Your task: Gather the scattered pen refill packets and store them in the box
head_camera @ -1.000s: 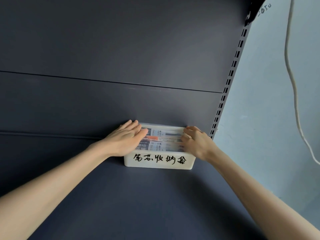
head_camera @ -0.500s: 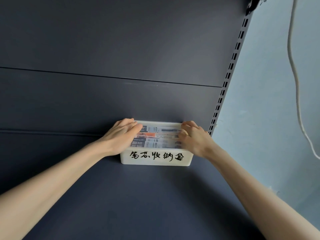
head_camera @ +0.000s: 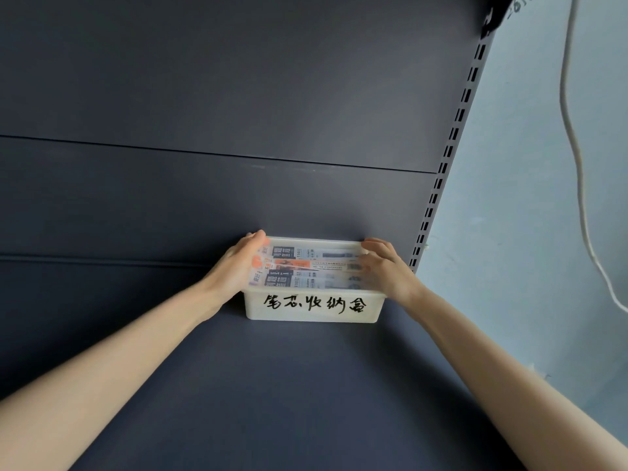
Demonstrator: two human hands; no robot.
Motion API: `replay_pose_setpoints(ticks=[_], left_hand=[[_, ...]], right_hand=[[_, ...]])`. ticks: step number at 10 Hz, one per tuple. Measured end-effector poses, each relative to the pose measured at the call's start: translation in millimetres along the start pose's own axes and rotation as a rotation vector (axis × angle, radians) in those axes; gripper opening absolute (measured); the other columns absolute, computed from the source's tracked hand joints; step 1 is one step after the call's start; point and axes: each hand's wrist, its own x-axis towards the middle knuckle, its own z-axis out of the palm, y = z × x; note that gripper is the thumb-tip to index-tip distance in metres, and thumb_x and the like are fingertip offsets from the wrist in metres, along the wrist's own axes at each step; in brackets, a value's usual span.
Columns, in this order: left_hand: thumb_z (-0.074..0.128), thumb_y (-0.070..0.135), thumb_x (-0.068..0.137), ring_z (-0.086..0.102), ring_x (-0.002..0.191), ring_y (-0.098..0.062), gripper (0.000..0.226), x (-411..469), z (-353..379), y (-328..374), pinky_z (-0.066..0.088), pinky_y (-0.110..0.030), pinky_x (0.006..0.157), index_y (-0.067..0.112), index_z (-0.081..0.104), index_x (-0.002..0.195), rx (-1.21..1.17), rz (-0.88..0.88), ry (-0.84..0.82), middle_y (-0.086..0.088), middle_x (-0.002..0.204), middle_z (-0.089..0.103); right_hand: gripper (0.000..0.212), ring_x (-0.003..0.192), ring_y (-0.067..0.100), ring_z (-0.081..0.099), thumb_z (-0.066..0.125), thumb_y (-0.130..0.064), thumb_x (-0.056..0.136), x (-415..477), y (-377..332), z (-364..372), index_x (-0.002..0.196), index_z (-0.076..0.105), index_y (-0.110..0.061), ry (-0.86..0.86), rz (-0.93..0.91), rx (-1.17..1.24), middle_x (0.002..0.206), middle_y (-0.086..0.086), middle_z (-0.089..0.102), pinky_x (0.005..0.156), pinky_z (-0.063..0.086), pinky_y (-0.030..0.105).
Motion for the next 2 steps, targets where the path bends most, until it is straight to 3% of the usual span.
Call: replay_pose_setpoints(ticks=[1, 2], left_hand=[[0.041, 0.031, 0.098, 0.057, 0.095, -0.009, 0.025, 3, -10, 1, 0.037, -0.017, 0.073, 0.020, 0.062, 0.105, 0.134, 0.076, 0.236, 0.012, 0.100, 0.061], [0.043, 0.023, 0.094, 0.055, 0.082, -0.016, 0.023, -2, -30, 26, 0.036, -0.026, 0.076, 0.023, 0.066, 0.091, 0.171, 0.431, 0.569, -0.005, 0.092, 0.066]], right_hand=[[0.036, 0.111, 0.014, 0.048, 0.049, -0.022, 0.097, -5, -7, -3, 0.130, 0.051, -0.009, 0.102, -0.011, 0.093, 0.140, 0.005, 0.045, 0.086, 0.044, 0.025], [0.036, 0.110, 0.010, 0.051, 0.057, -0.031, 0.091, -19, -37, -31, 0.124, 0.057, -0.017, 0.369, -0.213, 0.199, 0.131, 0.003, 0.057, 0.077, 0.041, 0.017]])
